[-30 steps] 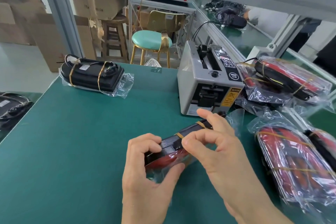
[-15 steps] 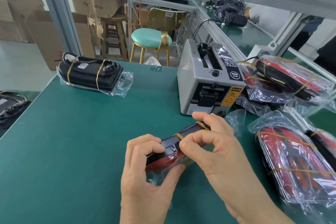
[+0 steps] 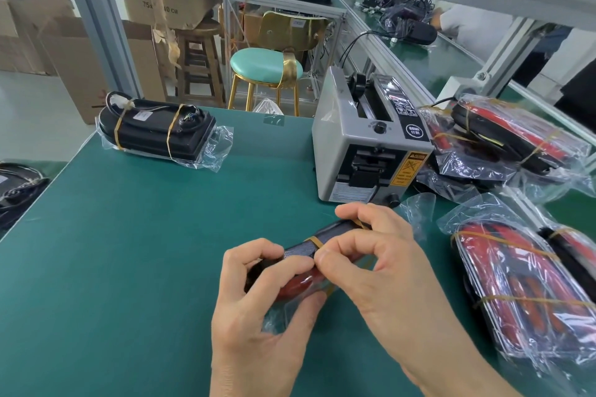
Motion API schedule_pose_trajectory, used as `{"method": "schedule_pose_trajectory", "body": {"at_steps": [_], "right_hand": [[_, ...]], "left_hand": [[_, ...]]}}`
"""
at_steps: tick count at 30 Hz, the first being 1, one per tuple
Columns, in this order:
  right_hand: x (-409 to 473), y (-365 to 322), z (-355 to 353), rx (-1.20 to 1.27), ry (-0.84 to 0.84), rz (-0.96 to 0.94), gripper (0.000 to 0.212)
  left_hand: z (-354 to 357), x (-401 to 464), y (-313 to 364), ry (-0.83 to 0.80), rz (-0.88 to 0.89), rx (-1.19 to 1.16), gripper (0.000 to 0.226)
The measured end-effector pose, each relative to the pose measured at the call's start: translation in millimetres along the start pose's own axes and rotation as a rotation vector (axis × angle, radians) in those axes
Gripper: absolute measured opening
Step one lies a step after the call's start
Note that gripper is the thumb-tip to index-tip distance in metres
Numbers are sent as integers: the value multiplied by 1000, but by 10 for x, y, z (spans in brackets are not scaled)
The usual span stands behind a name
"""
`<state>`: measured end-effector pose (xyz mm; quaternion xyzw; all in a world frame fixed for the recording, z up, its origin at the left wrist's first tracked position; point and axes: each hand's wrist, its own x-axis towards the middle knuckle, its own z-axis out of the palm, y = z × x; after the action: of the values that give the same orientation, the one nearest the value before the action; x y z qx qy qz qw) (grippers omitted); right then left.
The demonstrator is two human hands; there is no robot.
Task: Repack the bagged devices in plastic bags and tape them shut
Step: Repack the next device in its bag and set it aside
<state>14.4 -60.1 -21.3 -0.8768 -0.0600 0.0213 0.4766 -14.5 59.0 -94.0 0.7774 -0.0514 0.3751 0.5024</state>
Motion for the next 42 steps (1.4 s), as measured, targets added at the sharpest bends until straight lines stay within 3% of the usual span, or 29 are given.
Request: {"method": "schedule_pose_trajectory", "body": {"at_steps": [10,13,15,19,22,26,29,35,42], "right_hand": [[-17,38,27,26,118,-55,6],[3,90,-73,153,183,-78,22],[-7,78,-110,165,156,-72,22],[-29,15,-78,65,122,-55,9],[-32,-8,20,-122,116,-102,24],[-24,3,43,-115,152,-49,18],[-28,0,11,-35,109,-3,23],[23,14,-94,-173,77,-104,22],[163,77,-397,-196,-217,-286,22]], "left_hand": [[14,-20,-1,32,21,38,22],[7,-27,-6,27,38,24,21],[0,-31,-7,30,34,15,21],[-4,-9,17,44,16,2,26],[14,6,35,70,31,-12,21],[16,4,13,62,35,13,22],[7,14,13,43,27,4,29],[-42,53,-5,-85,99,117,30],[-104,113,35,-171,71,172,36]]}}
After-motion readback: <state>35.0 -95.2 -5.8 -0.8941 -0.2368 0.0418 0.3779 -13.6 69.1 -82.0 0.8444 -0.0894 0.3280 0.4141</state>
